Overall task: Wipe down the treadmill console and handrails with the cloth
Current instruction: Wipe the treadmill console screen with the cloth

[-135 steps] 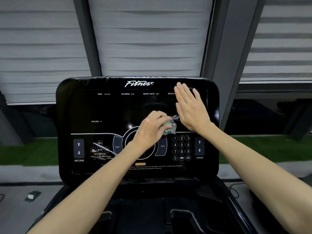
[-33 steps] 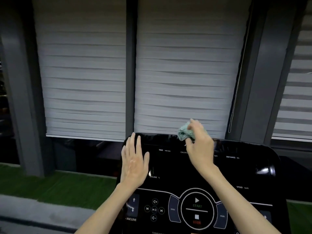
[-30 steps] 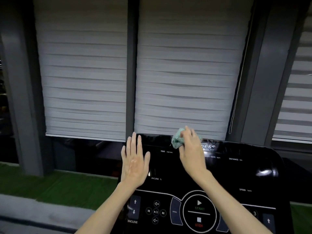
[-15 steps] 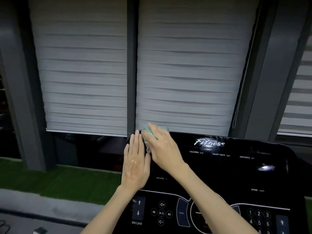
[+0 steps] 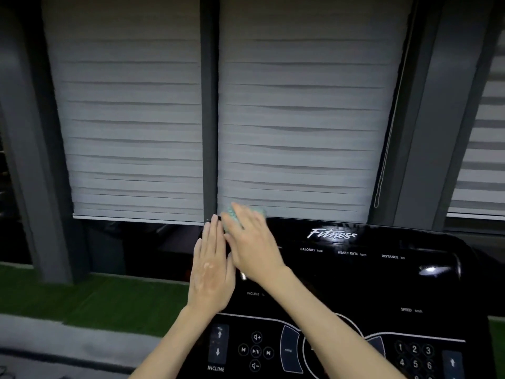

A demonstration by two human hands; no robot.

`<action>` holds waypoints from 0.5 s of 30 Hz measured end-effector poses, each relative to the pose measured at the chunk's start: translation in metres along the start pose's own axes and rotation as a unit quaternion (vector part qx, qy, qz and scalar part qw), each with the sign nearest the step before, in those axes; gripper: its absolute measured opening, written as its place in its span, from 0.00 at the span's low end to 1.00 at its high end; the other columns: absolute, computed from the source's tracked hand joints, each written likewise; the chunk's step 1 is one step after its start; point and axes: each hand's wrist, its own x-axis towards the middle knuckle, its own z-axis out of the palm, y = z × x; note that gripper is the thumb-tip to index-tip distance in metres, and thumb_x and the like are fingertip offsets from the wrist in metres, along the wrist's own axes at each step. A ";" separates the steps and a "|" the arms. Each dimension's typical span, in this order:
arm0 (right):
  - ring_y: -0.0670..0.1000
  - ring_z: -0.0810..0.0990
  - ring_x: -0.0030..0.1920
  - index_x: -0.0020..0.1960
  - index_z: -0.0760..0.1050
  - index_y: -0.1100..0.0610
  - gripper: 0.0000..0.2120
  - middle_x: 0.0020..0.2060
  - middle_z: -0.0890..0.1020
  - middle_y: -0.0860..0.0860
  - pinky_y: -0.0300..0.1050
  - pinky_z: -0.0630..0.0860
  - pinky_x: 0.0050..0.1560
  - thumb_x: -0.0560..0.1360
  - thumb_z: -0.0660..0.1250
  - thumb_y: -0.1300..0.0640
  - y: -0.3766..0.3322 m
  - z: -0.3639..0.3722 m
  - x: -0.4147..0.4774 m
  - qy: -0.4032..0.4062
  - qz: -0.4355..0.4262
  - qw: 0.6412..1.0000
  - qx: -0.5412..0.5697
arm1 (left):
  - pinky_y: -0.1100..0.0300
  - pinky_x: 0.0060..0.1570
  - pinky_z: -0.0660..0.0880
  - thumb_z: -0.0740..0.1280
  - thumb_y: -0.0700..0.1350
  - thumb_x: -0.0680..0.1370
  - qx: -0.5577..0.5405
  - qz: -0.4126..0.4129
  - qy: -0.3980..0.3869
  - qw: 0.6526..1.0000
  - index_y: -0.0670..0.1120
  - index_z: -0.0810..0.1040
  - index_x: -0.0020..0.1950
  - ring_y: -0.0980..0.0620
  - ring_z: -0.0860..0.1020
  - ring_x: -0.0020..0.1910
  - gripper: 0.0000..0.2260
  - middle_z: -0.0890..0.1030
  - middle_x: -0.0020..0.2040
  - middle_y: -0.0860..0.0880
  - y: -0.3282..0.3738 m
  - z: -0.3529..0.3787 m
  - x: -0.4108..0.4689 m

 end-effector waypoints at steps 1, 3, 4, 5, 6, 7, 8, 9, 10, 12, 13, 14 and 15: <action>0.59 0.71 0.65 0.66 0.72 0.58 0.19 0.67 0.72 0.60 0.52 0.64 0.67 0.76 0.60 0.57 -0.003 0.001 0.004 -0.004 -0.004 1.000 0.008 | 0.51 0.76 0.51 0.48 0.49 0.80 -0.007 0.002 -0.002 1.000 0.41 0.51 0.79 0.52 0.48 0.79 0.28 0.51 0.80 0.47 -0.002 -0.002 0.000; 0.58 0.72 0.63 0.65 0.72 0.58 0.19 0.66 0.73 0.58 0.50 0.64 0.66 0.74 0.63 0.60 0.008 -0.009 -0.001 -0.009 -0.007 1.000 0.008 | 0.51 0.76 0.51 0.48 0.50 0.79 -0.008 0.003 -0.007 1.000 0.41 0.51 0.79 0.51 0.47 0.79 0.29 0.50 0.80 0.47 -0.002 -0.005 0.002; 0.58 0.73 0.61 0.64 0.72 0.58 0.19 0.65 0.73 0.58 0.49 0.64 0.65 0.74 0.64 0.60 0.020 -0.018 -0.009 -0.006 -0.002 1.000 0.000 | 0.50 0.75 0.51 0.49 0.51 0.79 0.001 0.006 -0.004 1.000 0.40 0.52 0.79 0.49 0.48 0.79 0.30 0.51 0.80 0.45 0.000 -0.006 0.003; 0.58 0.74 0.60 0.63 0.73 0.58 0.18 0.64 0.74 0.58 0.49 0.65 0.64 0.73 0.65 0.61 0.033 -0.028 -0.018 0.000 0.009 1.000 -0.008 | 0.49 0.75 0.52 0.49 0.51 0.79 0.015 0.013 -0.002 1.000 0.39 0.53 0.79 0.46 0.50 0.79 0.30 0.52 0.79 0.43 0.004 -0.006 0.005; 0.59 0.74 0.58 0.63 0.73 0.58 0.18 0.63 0.75 0.58 0.50 0.65 0.63 0.73 0.65 0.61 0.048 -0.038 -0.028 0.010 0.026 1.000 -0.014 | 0.49 0.74 0.53 0.50 0.50 0.79 0.027 0.024 -0.002 0.999 0.39 0.55 0.78 0.43 0.52 0.78 0.29 0.54 0.79 0.42 0.011 -0.005 0.008; 0.59 0.75 0.57 0.62 0.74 0.59 0.17 0.62 0.75 0.59 0.50 0.66 0.63 0.73 0.64 0.61 0.065 -0.048 -0.040 0.019 0.047 0.999 -0.018 | 0.49 0.74 0.53 0.50 0.50 0.79 0.034 0.040 -0.005 0.999 0.38 0.55 0.78 0.43 0.53 0.78 0.29 0.55 0.79 0.42 0.018 -0.003 0.011; 0.59 0.75 0.57 0.62 0.75 0.60 0.17 0.62 0.76 0.59 0.51 0.66 0.62 0.74 0.63 0.61 0.082 -0.058 -0.053 0.028 0.066 0.997 -0.022 | 0.50 0.74 0.53 0.51 0.49 0.80 0.037 0.060 -0.009 0.997 0.39 0.56 0.78 0.43 0.53 0.78 0.28 0.55 0.79 0.43 0.027 0.000 0.016; 0.59 0.74 0.58 0.62 0.75 0.61 0.17 0.62 0.76 0.60 0.52 0.67 0.62 0.75 0.62 0.61 0.100 -0.067 -0.067 0.036 0.082 0.996 -0.027 | 0.51 0.73 0.52 0.51 0.49 0.80 0.038 0.079 -0.012 0.996 0.39 0.57 0.77 0.44 0.54 0.77 0.27 0.55 0.79 0.44 0.036 0.003 0.022; 0.59 0.74 0.59 0.63 0.75 0.62 0.17 0.63 0.76 0.60 0.53 0.68 0.63 0.76 0.61 0.60 0.117 -0.075 -0.080 0.046 0.094 0.994 -0.032 | 0.52 0.73 0.51 0.51 0.49 0.80 0.040 0.095 -0.015 0.995 0.39 0.57 0.77 0.45 0.54 0.77 0.27 0.55 0.78 0.44 0.044 0.005 0.028; 0.58 0.72 0.62 0.64 0.74 0.62 0.18 0.64 0.75 0.60 0.58 0.70 0.63 0.78 0.58 0.57 0.141 -0.088 -0.099 0.063 0.130 0.989 -0.037 | 0.55 0.73 0.48 0.49 0.50 0.81 0.055 0.115 -0.029 0.991 0.40 0.57 0.77 0.45 0.54 0.77 0.26 0.56 0.78 0.44 0.058 0.009 0.039; 0.58 0.72 0.62 0.63 0.75 0.62 0.18 0.63 0.76 0.60 0.60 0.70 0.63 0.78 0.56 0.56 0.147 -0.091 -0.103 0.074 0.151 0.985 -0.036 | 0.55 0.74 0.48 0.47 0.51 0.81 0.061 0.122 -0.040 0.990 0.40 0.57 0.78 0.45 0.55 0.77 0.27 0.57 0.79 0.44 0.063 0.009 0.042; 0.58 0.72 0.62 0.62 0.75 0.63 0.18 0.62 0.76 0.60 0.61 0.71 0.62 0.78 0.56 0.56 0.147 -0.090 -0.103 0.089 0.171 0.981 -0.034 | 0.55 0.75 0.48 0.45 0.52 0.81 0.066 0.126 -0.050 0.989 0.41 0.56 0.78 0.45 0.55 0.77 0.27 0.58 0.78 0.44 0.066 0.009 0.044; 0.59 0.73 0.61 0.61 0.76 0.64 0.17 0.61 0.77 0.61 0.62 0.71 0.61 0.78 0.56 0.57 0.144 -0.086 -0.098 0.103 0.188 0.976 -0.032 | 0.54 0.76 0.50 0.44 0.53 0.81 0.070 0.126 -0.058 0.988 0.41 0.57 0.78 0.45 0.56 0.77 0.28 0.61 0.77 0.44 0.067 0.009 0.044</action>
